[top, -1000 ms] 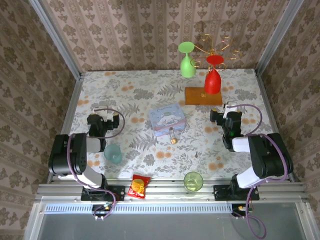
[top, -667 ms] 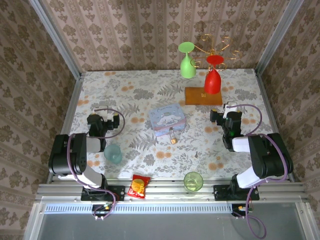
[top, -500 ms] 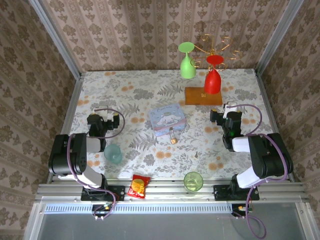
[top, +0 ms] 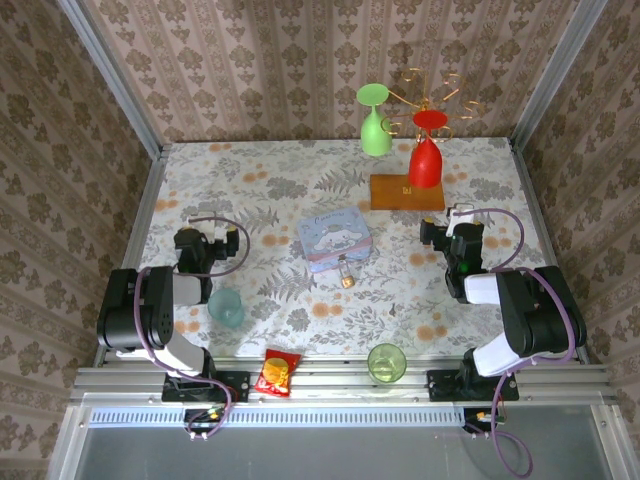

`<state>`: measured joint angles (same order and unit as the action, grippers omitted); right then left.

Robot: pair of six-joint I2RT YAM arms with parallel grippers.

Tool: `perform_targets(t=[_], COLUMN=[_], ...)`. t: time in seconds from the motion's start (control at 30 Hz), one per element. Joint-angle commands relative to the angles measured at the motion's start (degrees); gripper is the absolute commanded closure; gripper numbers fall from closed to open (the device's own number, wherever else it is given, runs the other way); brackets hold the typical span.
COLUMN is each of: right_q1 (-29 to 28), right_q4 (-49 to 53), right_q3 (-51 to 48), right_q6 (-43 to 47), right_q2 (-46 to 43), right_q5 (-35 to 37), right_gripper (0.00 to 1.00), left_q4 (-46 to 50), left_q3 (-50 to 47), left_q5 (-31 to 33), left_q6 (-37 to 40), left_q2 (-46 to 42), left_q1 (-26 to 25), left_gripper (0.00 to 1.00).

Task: Unlock a padlock with a key

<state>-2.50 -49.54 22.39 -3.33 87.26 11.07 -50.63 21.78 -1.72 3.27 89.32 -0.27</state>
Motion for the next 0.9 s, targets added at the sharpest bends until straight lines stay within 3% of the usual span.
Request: perform_targets(t=[0.0, 0.13, 0.23, 0.3, 0.37, 0.47, 0.63, 0.73, 0.87], right_q1=[0.11, -0.20, -0.40, -0.40, -0.40, -0.47, -3.90, -9.61, -16.45], right_q4=[-0.25, 3.96, 17.32, 28.26, 35.43, 44.92, 56.55, 62.64, 67.80], right_q3=[0.38, 0.27, 3.45, 6.56, 8.46, 10.78, 11.71, 11.03, 9.07], right_q6=[0.53, 0.93, -0.86, -4.27, -8.44, -13.16, -15.91, -16.65, -20.01], right_q2=[0.19, -4.95, -13.56, -18.85, -22.38, -25.11, -27.19, -29.24, -30.72], right_q5=[-0.34, -0.26, -0.53, -3.61, -7.13, -15.18, -24.92, -20.53, -15.83], right_gripper=[0.00, 0.00, 0.00, 0.00, 0.00, 0.00, 0.00, 0.00, 0.00], left_q4=[-2.28, 4.79, 12.94, 18.36, 25.86, 28.31, 29.74, 34.61, 40.67], left_q3=[0.06, 0.24, 2.02, 3.39, 5.53, 5.53, 2.79, 4.26, 4.88], left_q5=[1.62, 5.19, 8.85, 8.38, 9.04, 0.68, -5.05, -9.98, -4.46], left_q6=[-0.83, -1.16, -1.80, -5.04, -14.36, -20.17, -35.32, -37.47, -38.33], left_q2=[-1.33, -9.29, -17.17, -22.72, -27.21, -31.75, -34.96, -33.62, -34.75], left_q1=[0.46, -0.02, -1.64, -2.55, -3.33, -4.01, -6.37, -10.62, -23.10], left_gripper=[0.00, 0.00, 0.00, 0.00, 0.00, 0.00, 0.00, 0.00, 0.00])
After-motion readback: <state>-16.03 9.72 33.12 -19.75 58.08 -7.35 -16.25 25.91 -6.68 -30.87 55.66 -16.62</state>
